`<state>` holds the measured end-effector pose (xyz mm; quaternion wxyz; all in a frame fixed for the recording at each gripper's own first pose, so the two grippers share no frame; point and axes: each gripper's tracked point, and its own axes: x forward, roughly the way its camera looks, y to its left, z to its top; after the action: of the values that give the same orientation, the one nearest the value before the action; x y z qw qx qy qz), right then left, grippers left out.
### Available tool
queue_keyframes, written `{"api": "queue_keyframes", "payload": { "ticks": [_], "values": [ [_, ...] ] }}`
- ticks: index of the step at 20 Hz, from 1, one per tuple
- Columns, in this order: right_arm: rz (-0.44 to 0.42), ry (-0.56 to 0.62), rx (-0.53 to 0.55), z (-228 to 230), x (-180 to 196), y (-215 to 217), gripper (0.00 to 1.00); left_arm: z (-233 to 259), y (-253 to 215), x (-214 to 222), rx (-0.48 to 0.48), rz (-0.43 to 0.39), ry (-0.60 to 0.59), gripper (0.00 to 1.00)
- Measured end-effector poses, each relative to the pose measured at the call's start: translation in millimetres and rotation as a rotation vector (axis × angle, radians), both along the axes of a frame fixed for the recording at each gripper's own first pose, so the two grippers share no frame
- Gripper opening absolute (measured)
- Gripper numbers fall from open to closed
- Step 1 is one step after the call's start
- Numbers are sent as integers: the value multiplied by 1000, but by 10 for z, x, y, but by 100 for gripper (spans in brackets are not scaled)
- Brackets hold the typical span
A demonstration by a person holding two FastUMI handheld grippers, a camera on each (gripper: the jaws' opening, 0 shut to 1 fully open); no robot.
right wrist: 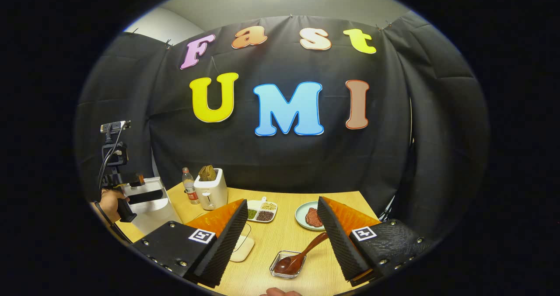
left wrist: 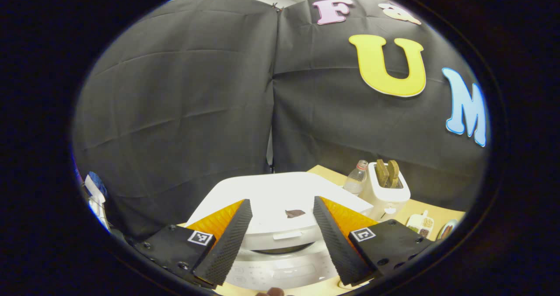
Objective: Close the left gripper, press the button to open the rice cooker; take a wooden spoon from the chopstick holder with the right hand, scoop a spoonful of rice and pour it into the rice cooker, then put the wooden spoon back into the chopstick holder.
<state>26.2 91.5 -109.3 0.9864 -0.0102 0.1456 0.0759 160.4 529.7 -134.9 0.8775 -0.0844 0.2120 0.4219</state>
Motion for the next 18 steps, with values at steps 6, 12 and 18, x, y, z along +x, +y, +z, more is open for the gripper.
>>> {"api": "queue_keyframes", "payload": {
  "ticks": [6, 12, 18],
  "values": [
    [11, 37, -11, -108, -102, 41, 98, -106, -18, -5, -43, -40, 40, 98],
    [13, 44, -31, -131, -174, 39, 98, -328, -53, -7, -76, -81, 97, 99],
    [7, 57, -37, -145, -251, 14, 98, -508, -43, -73, -85, -98, 118, 99]
  ]
}}
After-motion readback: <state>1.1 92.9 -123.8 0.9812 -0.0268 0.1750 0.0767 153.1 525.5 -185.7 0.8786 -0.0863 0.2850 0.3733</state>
